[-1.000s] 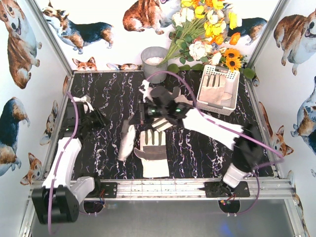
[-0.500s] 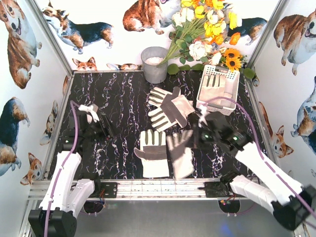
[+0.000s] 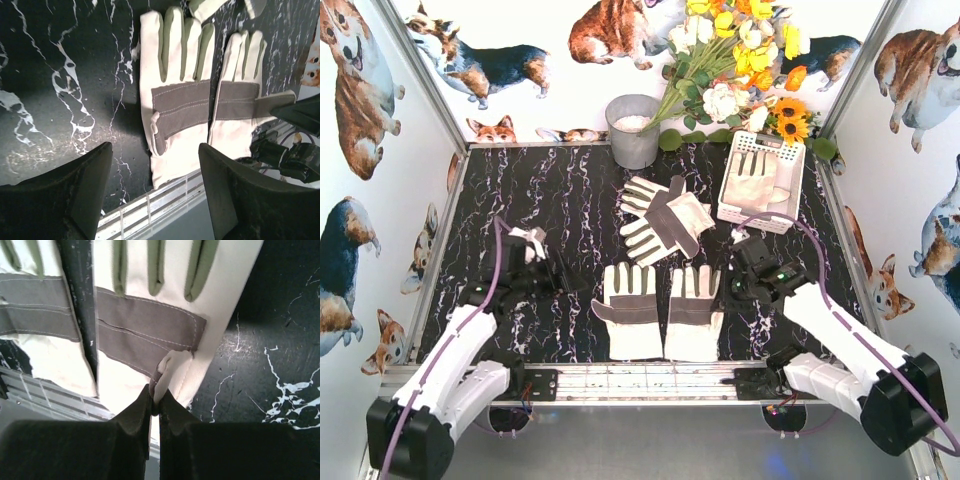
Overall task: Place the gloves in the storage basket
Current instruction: Place the glove at the center of the board.
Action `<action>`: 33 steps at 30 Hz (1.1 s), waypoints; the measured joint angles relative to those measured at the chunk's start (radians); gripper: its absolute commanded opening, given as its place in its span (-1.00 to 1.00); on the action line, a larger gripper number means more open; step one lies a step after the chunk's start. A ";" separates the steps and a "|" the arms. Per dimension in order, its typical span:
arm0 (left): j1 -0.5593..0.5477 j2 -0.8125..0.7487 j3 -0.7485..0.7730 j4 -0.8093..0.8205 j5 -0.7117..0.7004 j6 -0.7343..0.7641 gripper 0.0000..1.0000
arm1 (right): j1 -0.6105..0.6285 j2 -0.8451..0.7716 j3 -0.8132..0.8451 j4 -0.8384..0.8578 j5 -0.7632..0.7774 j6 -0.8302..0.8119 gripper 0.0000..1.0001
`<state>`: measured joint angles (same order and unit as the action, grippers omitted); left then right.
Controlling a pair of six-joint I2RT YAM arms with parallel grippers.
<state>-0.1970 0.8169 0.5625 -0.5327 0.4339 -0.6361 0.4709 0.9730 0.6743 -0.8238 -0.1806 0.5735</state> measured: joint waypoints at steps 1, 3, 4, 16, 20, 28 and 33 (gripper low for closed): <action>-0.019 0.011 -0.010 0.014 -0.002 -0.011 0.28 | 0.000 0.004 -0.018 0.026 0.000 0.001 -1.00; -0.055 0.032 -0.027 0.034 -0.006 -0.028 0.28 | 0.000 0.023 -0.057 0.079 -0.001 0.000 -1.00; -0.074 0.042 -0.034 0.040 -0.010 -0.037 0.28 | 0.000 0.032 -0.074 0.105 -0.001 -0.002 -1.00; -0.185 0.125 -0.054 0.115 -0.018 -0.087 0.31 | 0.000 0.165 -0.079 0.235 0.000 -0.166 -1.00; -0.219 0.128 -0.081 0.135 -0.007 -0.115 0.32 | 0.000 0.189 -0.043 0.212 0.029 -0.195 -1.00; -0.305 0.137 -0.136 0.173 -0.020 -0.172 -0.06 | 0.000 0.150 -0.013 0.140 0.061 -0.203 0.02; -0.314 0.159 -0.140 0.189 -0.061 -0.200 -0.69 | 0.000 0.047 0.042 0.023 0.170 -0.142 0.38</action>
<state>-0.5114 0.9756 0.4221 -0.3435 0.3725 -0.8356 0.4709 1.0195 0.7162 -0.8005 -0.0109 0.4316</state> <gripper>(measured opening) 0.301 0.620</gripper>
